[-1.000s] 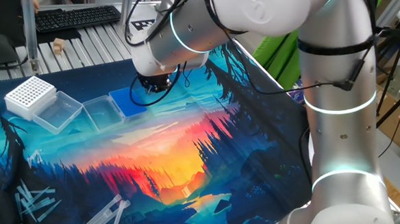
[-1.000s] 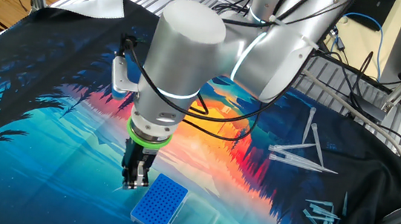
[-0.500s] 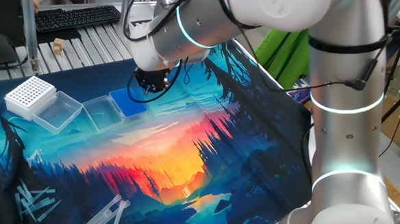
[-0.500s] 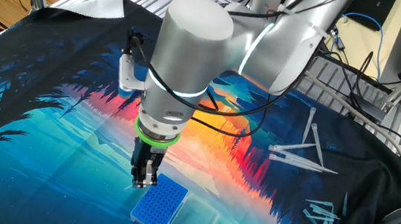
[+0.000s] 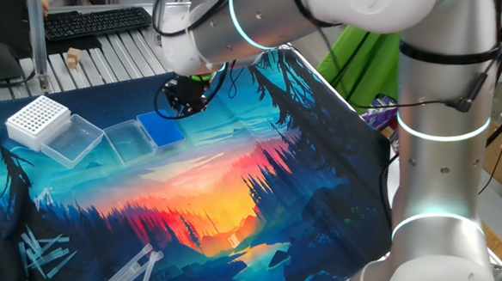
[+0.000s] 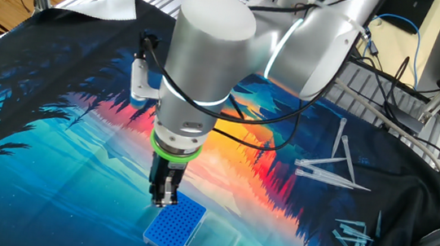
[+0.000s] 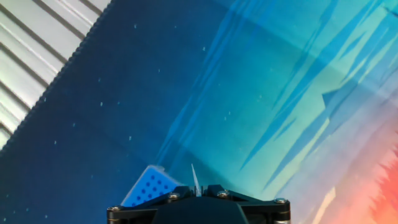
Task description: Insert a small pipette tip into the holder for small pipette tips
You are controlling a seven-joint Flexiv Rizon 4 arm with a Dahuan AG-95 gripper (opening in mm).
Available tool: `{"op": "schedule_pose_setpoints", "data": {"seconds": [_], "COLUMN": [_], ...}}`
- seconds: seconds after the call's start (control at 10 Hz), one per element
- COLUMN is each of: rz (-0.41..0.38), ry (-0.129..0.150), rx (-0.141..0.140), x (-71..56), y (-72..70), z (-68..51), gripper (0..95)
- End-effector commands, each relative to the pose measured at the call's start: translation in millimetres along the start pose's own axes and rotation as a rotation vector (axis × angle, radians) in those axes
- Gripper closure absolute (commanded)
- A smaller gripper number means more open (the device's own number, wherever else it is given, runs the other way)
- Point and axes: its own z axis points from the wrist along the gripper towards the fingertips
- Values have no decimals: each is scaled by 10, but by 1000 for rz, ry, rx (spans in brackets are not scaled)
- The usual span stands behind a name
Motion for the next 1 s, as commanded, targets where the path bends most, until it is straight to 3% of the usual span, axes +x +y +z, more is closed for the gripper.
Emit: {"op": "schedule_pose_setpoints", "data": {"seconds": [0.1, 0.5, 1.0], "rz": [8, 25, 42], "ry": [25, 67, 71], "rx": [-15, -20, -18], "x": [83, 275, 391], "y": [-20, -50, -10], "z": [-17, -76, -68], "gripper": [950, 950, 950]}}
